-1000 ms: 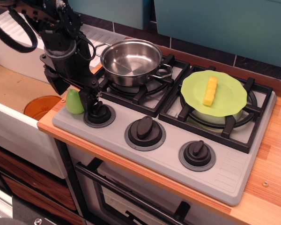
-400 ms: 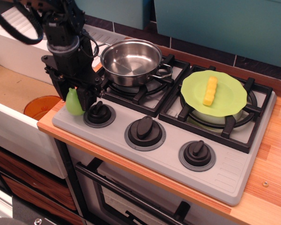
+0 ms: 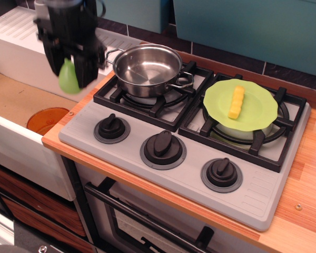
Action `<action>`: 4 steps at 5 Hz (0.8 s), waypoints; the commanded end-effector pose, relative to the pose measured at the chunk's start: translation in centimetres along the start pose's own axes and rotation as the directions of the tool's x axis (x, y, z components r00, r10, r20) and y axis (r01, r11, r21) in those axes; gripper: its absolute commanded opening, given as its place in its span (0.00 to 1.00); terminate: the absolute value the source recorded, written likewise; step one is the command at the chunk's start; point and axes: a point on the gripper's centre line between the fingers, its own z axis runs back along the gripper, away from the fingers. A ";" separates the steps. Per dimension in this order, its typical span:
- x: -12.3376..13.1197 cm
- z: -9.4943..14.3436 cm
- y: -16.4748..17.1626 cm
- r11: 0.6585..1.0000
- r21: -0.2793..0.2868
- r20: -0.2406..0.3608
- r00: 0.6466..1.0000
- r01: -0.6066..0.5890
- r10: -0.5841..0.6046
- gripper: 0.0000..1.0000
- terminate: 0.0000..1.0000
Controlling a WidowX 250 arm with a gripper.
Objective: Put fry on plate and smallpear in pot or pan on stove
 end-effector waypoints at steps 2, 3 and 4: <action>7.4 5.0 -4.1 1.000 -0.005 0.025 0.999 -0.023 0.023 0.00 0.00; 9.2 2.9 -5.4 0.999 -0.032 0.063 0.998 -0.013 0.015 0.00 0.00; 10.0 1.6 -5.9 0.999 -0.047 0.084 0.996 -0.012 0.016 0.00 0.00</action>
